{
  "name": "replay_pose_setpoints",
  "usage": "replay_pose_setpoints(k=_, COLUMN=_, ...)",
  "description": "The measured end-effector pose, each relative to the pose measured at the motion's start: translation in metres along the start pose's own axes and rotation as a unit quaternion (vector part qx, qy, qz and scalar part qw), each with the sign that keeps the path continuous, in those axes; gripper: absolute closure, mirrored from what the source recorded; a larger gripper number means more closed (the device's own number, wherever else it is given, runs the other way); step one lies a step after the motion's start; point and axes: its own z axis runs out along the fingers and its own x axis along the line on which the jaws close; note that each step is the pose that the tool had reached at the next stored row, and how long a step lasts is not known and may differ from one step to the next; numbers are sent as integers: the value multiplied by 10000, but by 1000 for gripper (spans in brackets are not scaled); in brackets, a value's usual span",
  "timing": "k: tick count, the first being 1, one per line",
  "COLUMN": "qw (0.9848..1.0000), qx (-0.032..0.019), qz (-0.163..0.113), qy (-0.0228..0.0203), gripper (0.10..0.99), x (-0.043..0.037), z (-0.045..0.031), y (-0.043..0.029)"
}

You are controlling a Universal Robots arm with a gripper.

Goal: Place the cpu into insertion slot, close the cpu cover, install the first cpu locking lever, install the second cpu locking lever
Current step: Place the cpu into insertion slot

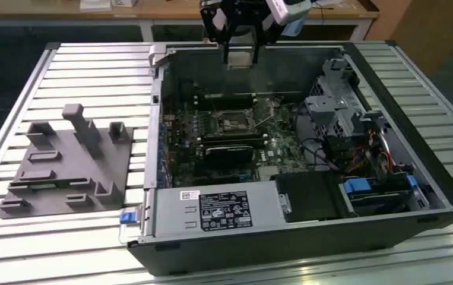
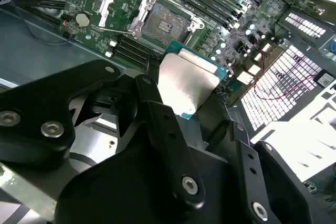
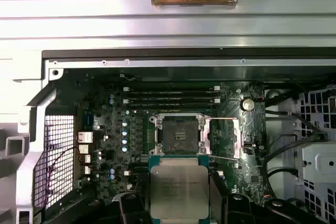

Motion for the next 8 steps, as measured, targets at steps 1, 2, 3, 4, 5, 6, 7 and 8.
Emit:
replay_pose_setpoints(k=1, qw=10000, qx=0, qz=0, qy=0, gripper=549, x=0, z=0, y=0)
replay_pose_setpoints(k=2, qw=10000, qx=0, qz=0, qy=0, gripper=549, x=0, z=0, y=0)
replay_pose_setpoints(k=3, qw=10000, qx=0, qz=0, qy=0, gripper=549, x=0, z=0, y=0)
replay_pose_setpoints(k=4, qw=10000, qx=0, qz=0, qy=0, gripper=549, x=0, z=0, y=0)
replay_pose_setpoints(k=5, qw=10000, qx=0, qz=0, qy=0, gripper=549, x=0, z=0, y=0)
replay_pose_setpoints(k=6, qw=10000, qx=0, qz=0, qy=0, gripper=549, x=0, z=0, y=0)
replay_pose_setpoints(k=7, qw=10000, qx=0, qz=0, qy=0, gripper=549, x=0, z=0, y=0)
replay_pose_setpoints(k=8, qw=10000, qx=0, qz=0, qy=0, gripper=549, x=0, z=0, y=0)
